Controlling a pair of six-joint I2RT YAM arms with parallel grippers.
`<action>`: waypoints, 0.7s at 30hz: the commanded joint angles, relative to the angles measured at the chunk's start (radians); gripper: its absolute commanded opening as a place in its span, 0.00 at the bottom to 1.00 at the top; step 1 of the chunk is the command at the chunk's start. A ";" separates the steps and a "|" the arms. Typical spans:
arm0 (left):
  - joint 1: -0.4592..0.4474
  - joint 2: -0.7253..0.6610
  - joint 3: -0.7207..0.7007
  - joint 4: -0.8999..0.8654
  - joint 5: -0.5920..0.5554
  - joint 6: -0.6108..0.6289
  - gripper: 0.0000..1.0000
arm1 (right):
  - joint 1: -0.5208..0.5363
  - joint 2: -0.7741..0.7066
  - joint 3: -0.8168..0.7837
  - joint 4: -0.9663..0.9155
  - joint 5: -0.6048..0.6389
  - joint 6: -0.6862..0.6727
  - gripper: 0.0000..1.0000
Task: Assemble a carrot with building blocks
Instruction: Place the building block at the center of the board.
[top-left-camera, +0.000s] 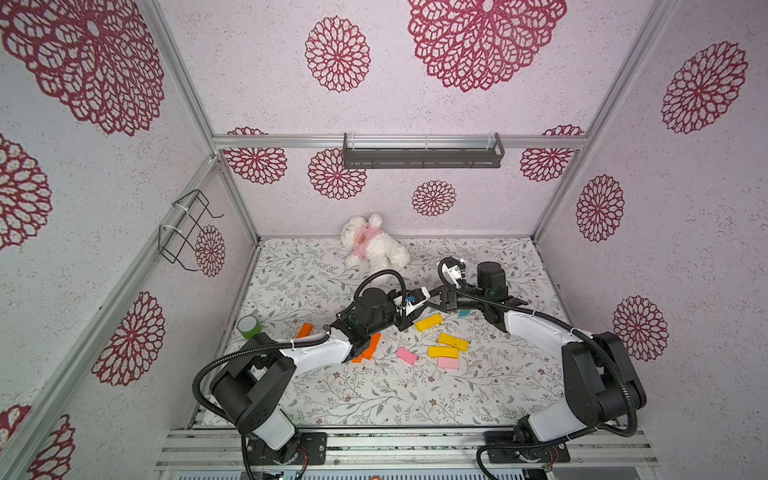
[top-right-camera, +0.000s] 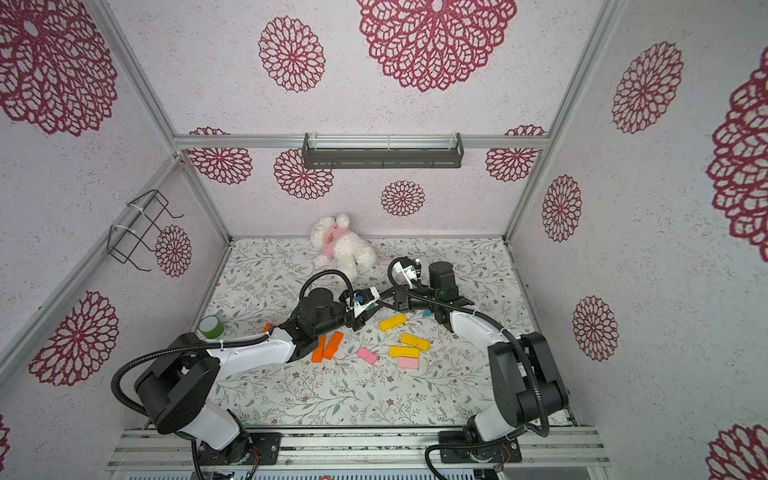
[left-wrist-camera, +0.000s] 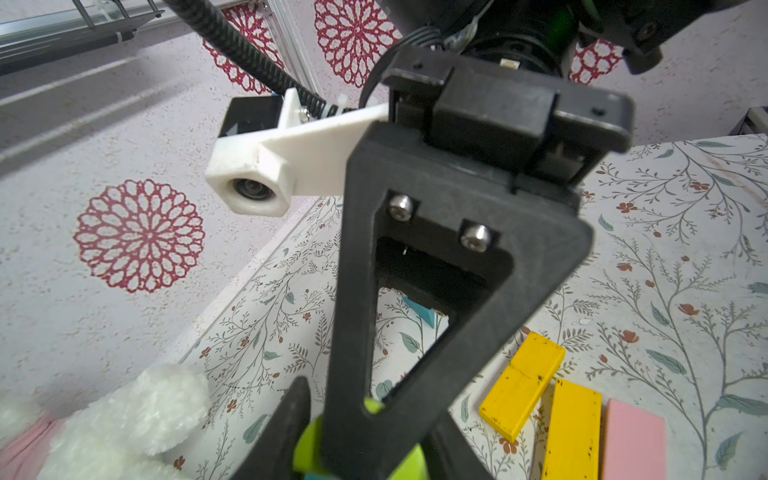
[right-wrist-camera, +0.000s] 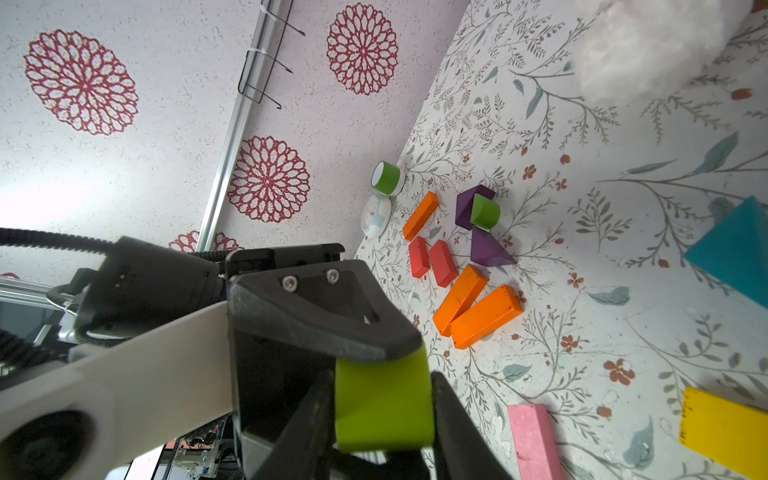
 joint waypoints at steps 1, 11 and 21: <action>-0.004 -0.006 0.016 -0.036 0.018 0.030 0.28 | 0.001 -0.038 0.006 0.053 -0.029 0.011 0.41; -0.004 -0.010 0.015 -0.032 0.000 0.032 0.27 | -0.021 -0.029 0.011 -0.051 0.026 -0.046 0.52; 0.004 0.003 0.009 -0.016 -0.042 0.028 0.26 | -0.056 -0.108 -0.006 -0.094 0.075 -0.078 0.59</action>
